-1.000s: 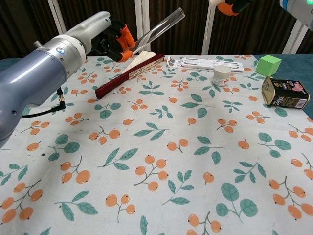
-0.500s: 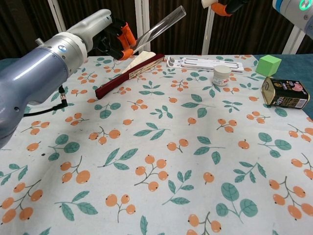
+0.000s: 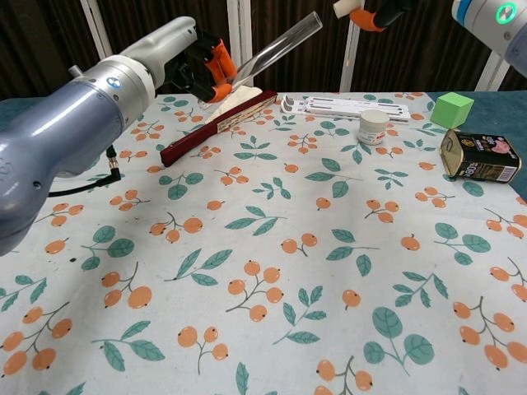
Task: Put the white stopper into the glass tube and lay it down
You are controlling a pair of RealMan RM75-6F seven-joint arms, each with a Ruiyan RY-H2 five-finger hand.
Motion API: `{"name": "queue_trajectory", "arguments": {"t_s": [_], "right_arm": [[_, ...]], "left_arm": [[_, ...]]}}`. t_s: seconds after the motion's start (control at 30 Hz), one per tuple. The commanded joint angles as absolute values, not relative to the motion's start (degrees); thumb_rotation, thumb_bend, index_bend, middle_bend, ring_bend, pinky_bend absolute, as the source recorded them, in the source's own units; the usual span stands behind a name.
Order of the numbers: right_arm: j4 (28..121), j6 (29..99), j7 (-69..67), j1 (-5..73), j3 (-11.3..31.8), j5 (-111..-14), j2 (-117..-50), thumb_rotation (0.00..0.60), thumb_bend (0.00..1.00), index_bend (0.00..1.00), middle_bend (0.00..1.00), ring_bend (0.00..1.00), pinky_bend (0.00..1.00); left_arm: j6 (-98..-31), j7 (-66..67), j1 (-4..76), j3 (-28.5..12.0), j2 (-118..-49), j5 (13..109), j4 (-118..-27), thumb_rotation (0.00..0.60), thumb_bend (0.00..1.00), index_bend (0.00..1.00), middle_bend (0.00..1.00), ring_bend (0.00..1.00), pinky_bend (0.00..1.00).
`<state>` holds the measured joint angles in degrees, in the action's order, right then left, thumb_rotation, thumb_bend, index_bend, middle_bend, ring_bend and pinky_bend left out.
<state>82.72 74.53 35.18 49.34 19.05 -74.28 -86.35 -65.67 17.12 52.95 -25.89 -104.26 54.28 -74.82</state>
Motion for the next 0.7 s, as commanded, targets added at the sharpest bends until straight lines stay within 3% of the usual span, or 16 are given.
{"name": "queue_trajectory", "arguments": {"t_s": [0.03, 0.7], "right_arm": [[82.7, 74.6, 35.3, 49.4, 19.0, -74.4, -86.5, 0.6, 0.47, 0.63, 0.12, 0.0, 0.0], [82.4, 75.0, 36.5, 49.2, 19.1, -74.8, -87.2, 0.6, 0.47, 0.63, 0.12, 0.0, 0.0]], "left_arm": [[-65.7, 17.2, 53.1, -26.0, -104.4, 54.2, -74.8, 0.6, 0.6, 0.6, 0.65, 0.17, 0.0], [-67.0, 19.0, 53.5, -26.8, -105.0, 52.9, -75.6, 0.6, 0.6, 0.6, 0.65, 0.17, 0.01]]}}
